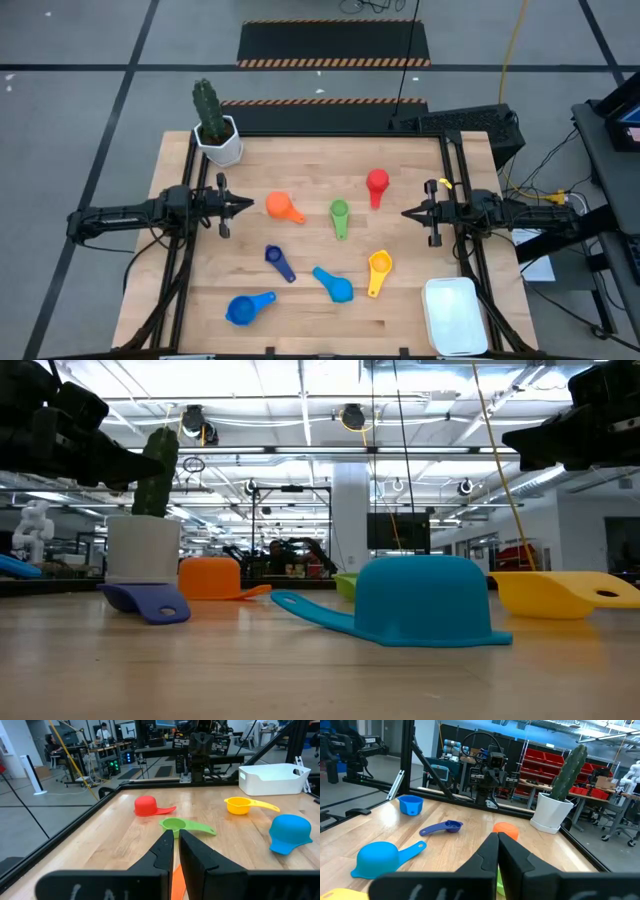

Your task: Nest measuring cups in basket

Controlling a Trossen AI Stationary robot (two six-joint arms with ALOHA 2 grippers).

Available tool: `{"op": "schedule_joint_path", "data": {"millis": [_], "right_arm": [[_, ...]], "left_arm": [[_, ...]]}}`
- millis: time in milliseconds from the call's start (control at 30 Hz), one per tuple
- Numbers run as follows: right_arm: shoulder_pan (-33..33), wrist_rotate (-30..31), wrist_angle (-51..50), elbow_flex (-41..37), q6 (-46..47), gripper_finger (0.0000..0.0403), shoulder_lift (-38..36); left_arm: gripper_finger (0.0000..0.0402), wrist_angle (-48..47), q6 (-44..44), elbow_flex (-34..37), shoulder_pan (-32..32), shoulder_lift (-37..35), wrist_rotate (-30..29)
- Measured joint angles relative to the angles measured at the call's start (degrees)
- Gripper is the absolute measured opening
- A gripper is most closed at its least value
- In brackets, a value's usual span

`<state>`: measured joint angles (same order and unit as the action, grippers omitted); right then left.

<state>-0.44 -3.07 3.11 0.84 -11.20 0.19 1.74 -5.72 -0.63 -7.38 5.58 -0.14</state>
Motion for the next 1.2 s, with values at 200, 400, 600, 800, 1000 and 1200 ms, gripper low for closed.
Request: {"op": "schedule_joint_path", "data": {"millis": [200,400,600,800,1000,1200], "right_arm": [[0.01,0.00,-0.01,0.00,0.00,0.0000,-0.02],[-0.01,0.00,-0.02,0.00,-0.02,0.0000,-0.02],[-0.01,0.00,0.01,0.00,0.00,0.0000,-0.02],[-0.01,0.01,0.02,0.00,-0.09,0.0000,-0.01],[-0.01,0.00,0.02,0.00,-0.02,0.0000,-0.02],[0.01,0.00,0.04,0.00,-0.02,0.0000,-0.02]], "left_arm": [[0.0033,-0.01,0.01,-0.01,-0.01,-0.02,0.00],[0.0033,-0.01,0.01,-0.01,-0.01,0.00,0.00],[0.0033,0.01,0.01,-0.01,-0.01,0.00,0.02],[0.0033,0.01,0.04,-0.01,-0.01,-0.01,0.01],[0.0033,5.17,5.83,0.01,0.01,0.07,0.21],[0.0033,11.77,7.74,-4.46,1.28,0.05,4.66]]}}
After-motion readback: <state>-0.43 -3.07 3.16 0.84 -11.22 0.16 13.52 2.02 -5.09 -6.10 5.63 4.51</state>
